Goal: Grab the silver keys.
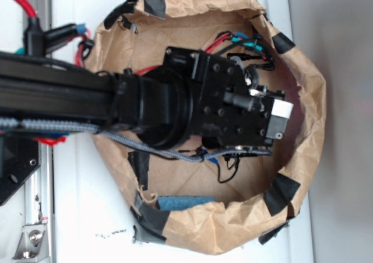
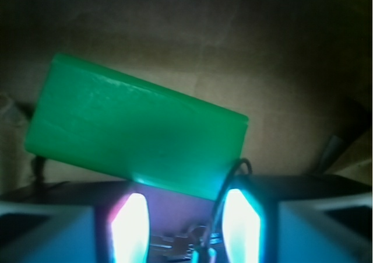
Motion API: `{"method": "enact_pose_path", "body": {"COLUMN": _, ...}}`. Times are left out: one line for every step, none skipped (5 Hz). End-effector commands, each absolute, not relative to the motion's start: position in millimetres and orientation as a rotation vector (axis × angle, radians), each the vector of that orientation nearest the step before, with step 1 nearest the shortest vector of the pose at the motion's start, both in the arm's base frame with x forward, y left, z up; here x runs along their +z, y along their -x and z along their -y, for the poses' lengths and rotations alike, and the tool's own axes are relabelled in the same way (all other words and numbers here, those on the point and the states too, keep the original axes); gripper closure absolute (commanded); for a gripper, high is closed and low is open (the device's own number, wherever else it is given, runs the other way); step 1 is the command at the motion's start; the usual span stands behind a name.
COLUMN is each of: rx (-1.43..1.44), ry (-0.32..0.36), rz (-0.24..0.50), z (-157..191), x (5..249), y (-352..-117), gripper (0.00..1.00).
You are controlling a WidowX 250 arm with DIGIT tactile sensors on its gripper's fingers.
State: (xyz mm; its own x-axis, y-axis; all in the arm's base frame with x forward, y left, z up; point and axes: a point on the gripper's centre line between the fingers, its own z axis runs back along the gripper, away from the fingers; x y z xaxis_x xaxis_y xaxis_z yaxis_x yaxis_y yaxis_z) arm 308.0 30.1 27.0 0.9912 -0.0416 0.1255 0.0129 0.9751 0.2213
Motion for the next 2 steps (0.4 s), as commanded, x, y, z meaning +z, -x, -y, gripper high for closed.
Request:
{"method": "enact_pose_path", "body": {"rx": -0.038, "ry": -0.223, "rz": 0.153, "z": -28.6, "x": 35.4, "y": -316.0, "gripper": 1.00}}
{"method": "enact_pose_path", "body": {"rx": -0.036, "ry": -0.225, "rz": 0.147, "z": -29.1, "x": 35.7, "y": -315.7, "gripper": 1.00}}
